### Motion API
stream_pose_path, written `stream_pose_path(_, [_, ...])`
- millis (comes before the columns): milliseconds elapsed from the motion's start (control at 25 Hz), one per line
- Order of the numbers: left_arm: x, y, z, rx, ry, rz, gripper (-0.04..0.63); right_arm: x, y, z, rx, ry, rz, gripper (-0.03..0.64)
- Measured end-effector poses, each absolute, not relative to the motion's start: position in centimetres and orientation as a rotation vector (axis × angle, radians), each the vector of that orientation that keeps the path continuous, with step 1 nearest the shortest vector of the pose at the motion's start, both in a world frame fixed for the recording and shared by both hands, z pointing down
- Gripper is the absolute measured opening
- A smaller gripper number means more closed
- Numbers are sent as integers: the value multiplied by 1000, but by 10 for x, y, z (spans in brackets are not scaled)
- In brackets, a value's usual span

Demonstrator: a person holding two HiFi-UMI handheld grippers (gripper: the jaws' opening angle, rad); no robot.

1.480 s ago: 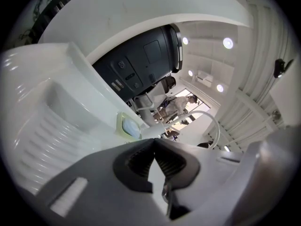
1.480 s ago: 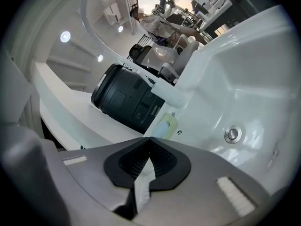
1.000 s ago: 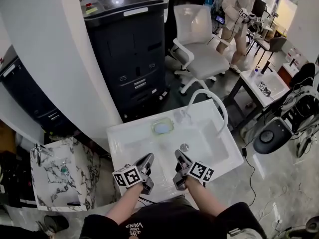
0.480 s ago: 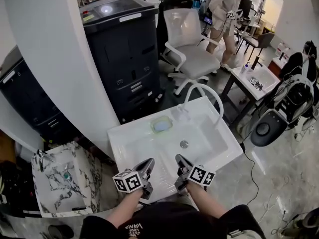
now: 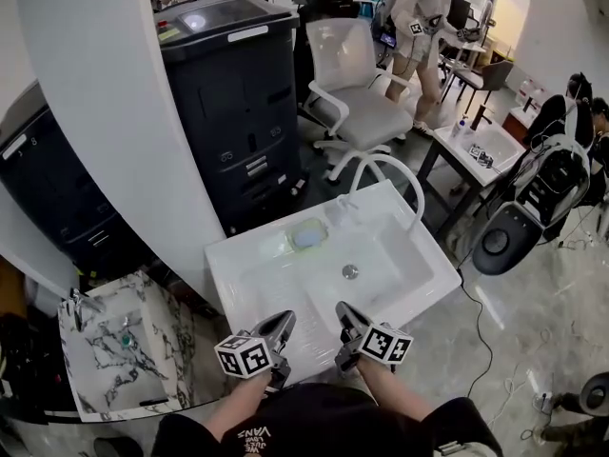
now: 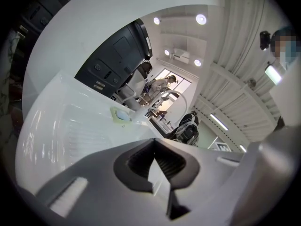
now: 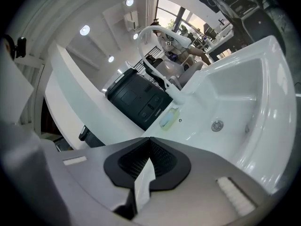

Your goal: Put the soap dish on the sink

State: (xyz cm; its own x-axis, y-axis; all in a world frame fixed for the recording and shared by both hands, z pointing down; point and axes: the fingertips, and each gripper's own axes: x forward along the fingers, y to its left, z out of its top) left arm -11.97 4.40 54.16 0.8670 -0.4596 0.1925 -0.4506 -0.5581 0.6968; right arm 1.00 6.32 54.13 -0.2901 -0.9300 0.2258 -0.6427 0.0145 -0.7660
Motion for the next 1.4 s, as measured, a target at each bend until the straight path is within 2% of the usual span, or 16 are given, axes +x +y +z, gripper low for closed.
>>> stream_pose_path(1400, [-154,66,545,2360,-669,102,52,8,108,544,-1831,2033,-1073,2])
